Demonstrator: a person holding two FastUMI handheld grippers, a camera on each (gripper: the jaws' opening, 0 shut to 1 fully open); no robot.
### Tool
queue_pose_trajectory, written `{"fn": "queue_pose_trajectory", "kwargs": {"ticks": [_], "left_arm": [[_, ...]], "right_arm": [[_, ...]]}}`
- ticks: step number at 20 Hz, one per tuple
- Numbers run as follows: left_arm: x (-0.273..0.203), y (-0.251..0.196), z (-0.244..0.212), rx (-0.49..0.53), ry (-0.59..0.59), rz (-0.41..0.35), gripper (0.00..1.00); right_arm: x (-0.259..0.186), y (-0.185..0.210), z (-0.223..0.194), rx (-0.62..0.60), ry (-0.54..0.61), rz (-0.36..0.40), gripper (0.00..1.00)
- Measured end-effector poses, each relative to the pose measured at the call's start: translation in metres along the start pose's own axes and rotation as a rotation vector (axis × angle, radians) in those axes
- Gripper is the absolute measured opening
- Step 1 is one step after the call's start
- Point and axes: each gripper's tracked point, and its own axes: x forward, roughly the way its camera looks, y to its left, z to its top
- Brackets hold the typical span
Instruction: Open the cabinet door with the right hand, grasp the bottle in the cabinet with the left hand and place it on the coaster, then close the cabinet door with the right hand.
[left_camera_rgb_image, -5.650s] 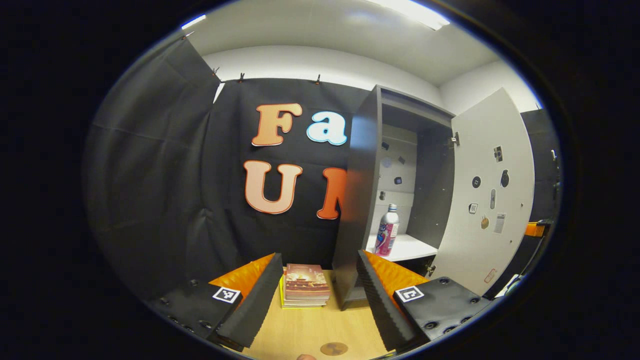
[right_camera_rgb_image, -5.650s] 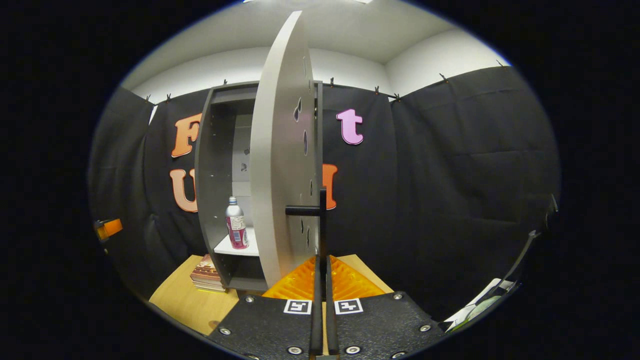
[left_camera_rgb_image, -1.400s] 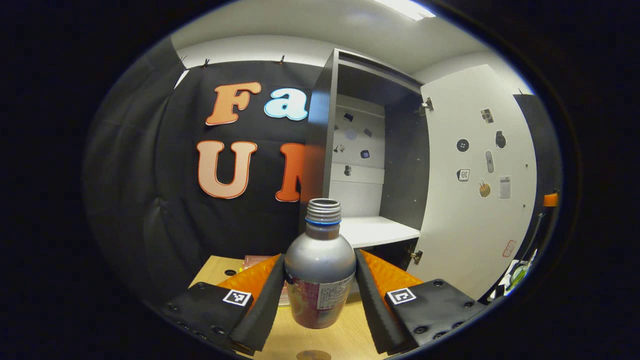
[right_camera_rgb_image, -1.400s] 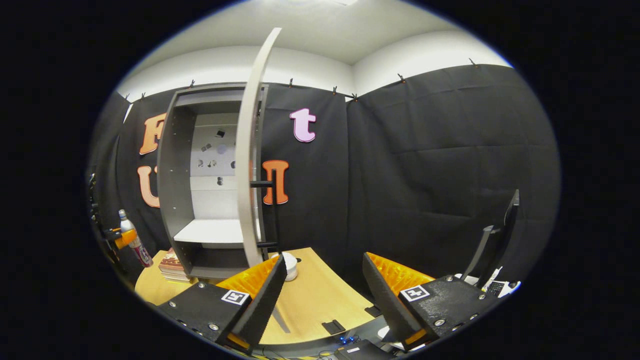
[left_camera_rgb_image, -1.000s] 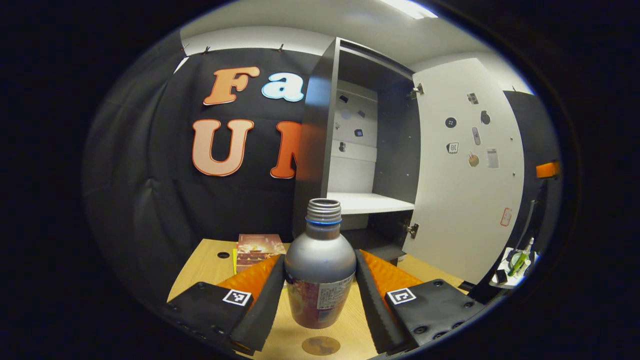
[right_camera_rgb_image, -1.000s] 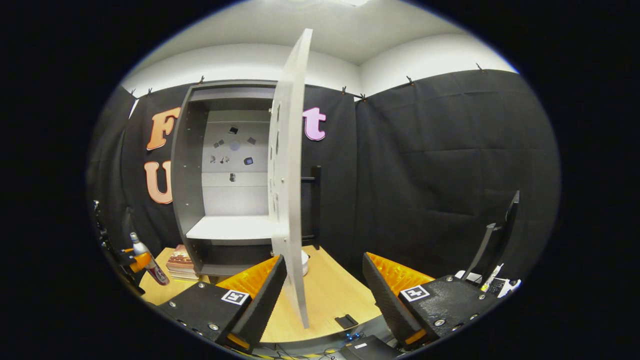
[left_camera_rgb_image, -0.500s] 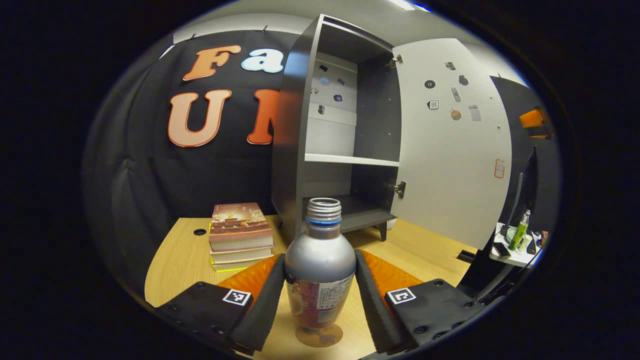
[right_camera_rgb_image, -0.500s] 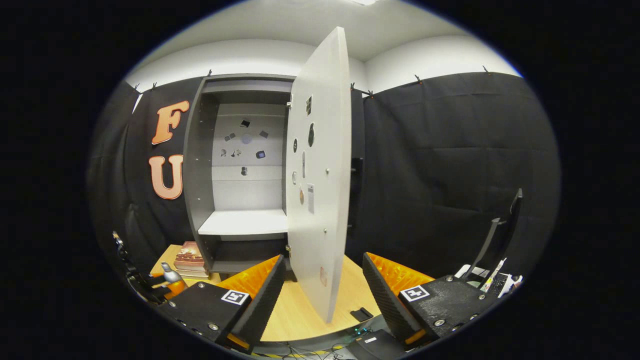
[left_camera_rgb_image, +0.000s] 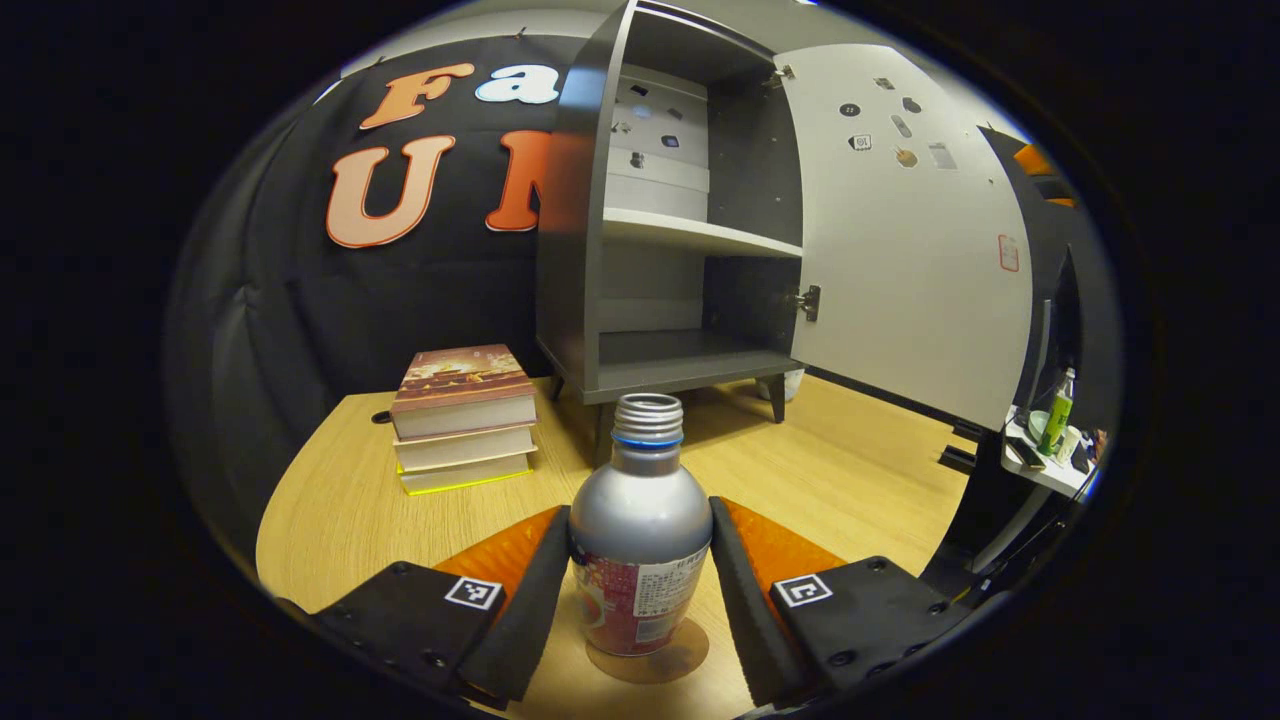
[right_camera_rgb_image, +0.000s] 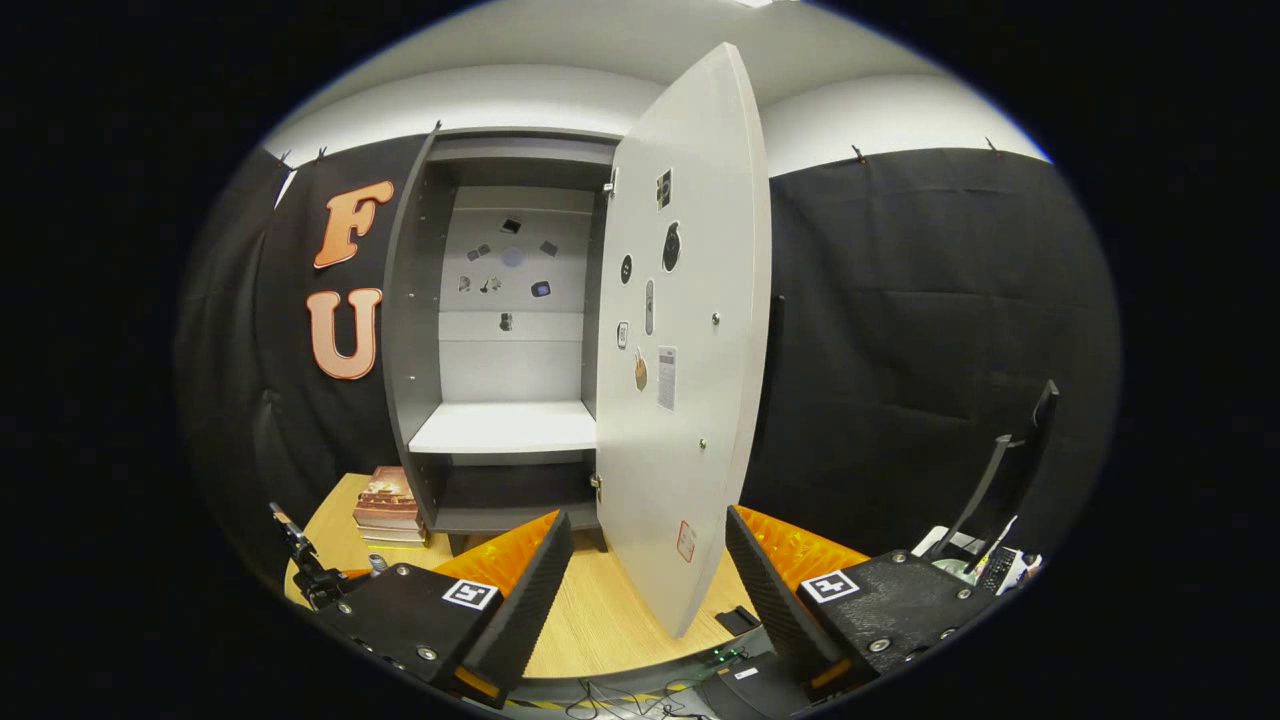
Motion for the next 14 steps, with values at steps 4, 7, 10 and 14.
{"fn": "queue_pose_trajectory", "kwargs": {"ticks": [4,7,10,14], "left_arm": [[0.004,-0.005,0.002,0.032,-0.034,0.002,0.85],[-0.006,-0.001,0.0,0.003,-0.026,0.024,0.84],[-0.011,0.001,-0.003,-0.012,-0.018,0.028,0.86],[-0.02,0.0,-0.004,-0.011,-0.012,0.048,0.87]], "right_arm": [[-0.005,0.002,0.001,-0.015,0.013,-0.006,0.94],[-0.005,0.009,0.007,-0.025,0.0,0.007,0.95],[-0.001,0.013,0.007,-0.015,0.001,0.018,0.95],[0.003,0.014,0.005,-0.024,0.007,0.026,0.95]]}}
